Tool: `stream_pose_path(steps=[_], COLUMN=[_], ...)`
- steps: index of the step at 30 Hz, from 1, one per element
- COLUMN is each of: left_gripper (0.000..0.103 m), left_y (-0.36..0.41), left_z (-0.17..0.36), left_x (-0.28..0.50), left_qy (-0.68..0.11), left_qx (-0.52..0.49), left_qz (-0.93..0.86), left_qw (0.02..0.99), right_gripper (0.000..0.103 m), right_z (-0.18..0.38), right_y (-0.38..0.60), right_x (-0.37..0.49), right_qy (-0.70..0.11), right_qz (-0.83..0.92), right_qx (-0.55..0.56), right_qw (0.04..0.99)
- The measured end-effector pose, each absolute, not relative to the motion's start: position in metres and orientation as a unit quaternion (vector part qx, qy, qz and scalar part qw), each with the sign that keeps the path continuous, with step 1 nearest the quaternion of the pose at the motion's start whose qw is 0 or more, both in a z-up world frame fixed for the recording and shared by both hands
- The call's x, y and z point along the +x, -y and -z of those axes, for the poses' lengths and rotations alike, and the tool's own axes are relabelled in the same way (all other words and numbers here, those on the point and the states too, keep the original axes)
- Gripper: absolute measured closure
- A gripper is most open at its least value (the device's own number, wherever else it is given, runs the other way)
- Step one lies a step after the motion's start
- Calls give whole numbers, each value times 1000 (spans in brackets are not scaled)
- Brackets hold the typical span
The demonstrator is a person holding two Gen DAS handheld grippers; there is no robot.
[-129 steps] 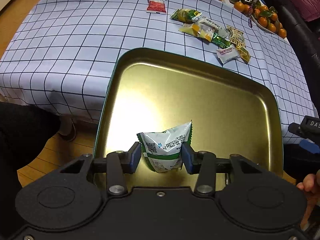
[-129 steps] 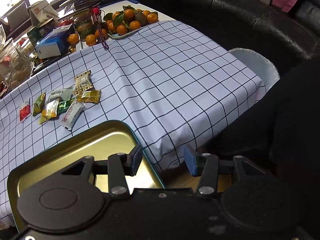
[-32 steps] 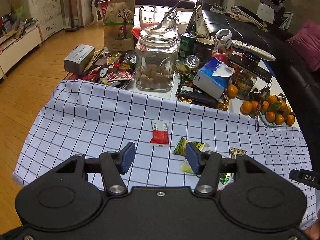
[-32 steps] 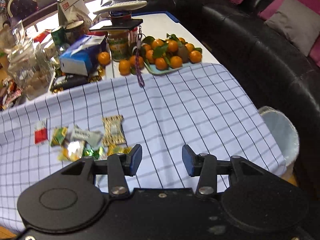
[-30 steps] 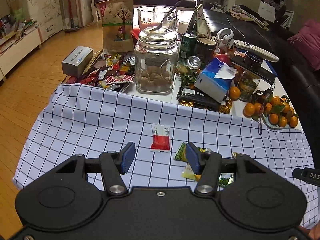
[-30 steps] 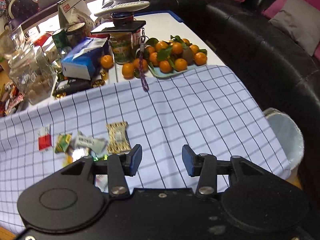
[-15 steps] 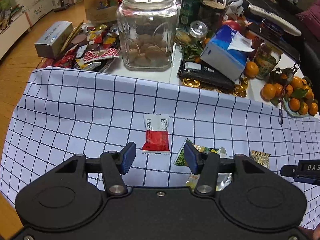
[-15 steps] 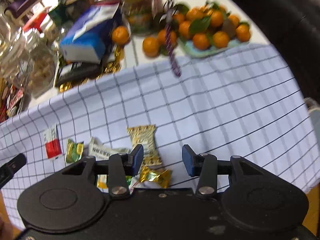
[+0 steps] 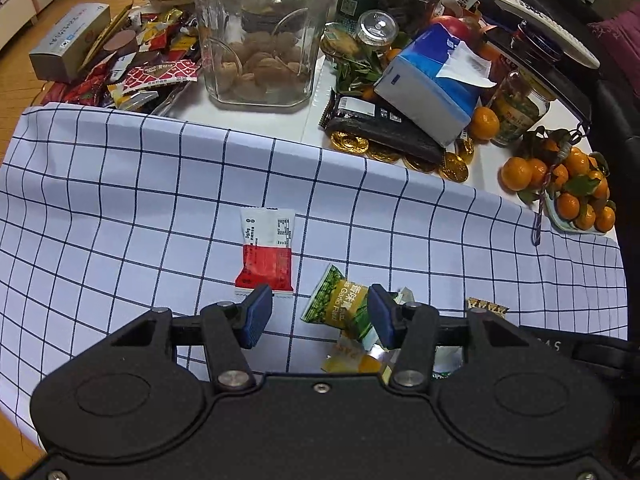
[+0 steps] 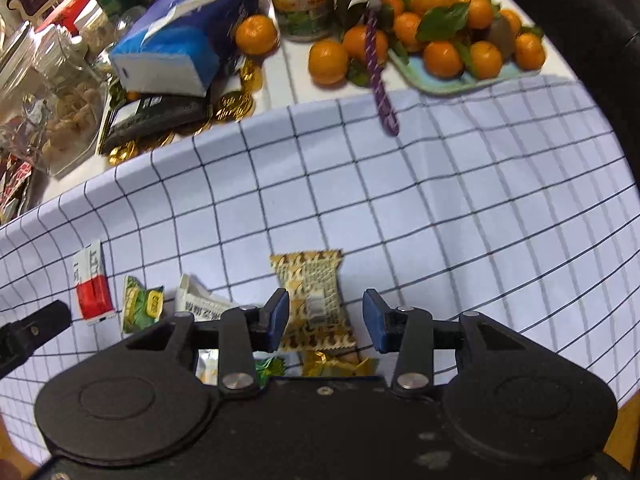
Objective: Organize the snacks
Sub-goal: 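Grasp gold-patterned packet with right tool while left tool approaches green garlic packet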
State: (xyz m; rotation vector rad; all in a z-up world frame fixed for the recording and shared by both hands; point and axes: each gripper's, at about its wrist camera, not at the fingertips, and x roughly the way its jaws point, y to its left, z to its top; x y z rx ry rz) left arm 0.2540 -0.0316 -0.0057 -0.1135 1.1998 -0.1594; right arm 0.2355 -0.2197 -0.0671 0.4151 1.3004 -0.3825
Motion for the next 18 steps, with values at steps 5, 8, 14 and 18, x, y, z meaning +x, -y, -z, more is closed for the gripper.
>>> stream_pose_path(steps=[5,8,14,18], left_gripper=[46,46,46,46], left_y=[35,38,45,51], left_z=[11,17,28,33], left_x=[258,261,265,266], left_qy=[-573,-581,-591,-594], left_qx=[-60,-63,-59,-52], left_qz=[74,73,69,71], left_qw=[814,808,801,800], right_gripper=[59,59,59,59], right_z=[83,89,93,97], right_y=[225,226,223,218], right_x=[241,243,248,250], right_qy=[-611,-613,-613,-619], right_qz=[193,203,202,195], right_qx=[226,225,216,202], right_qw=[734,730,733,733])
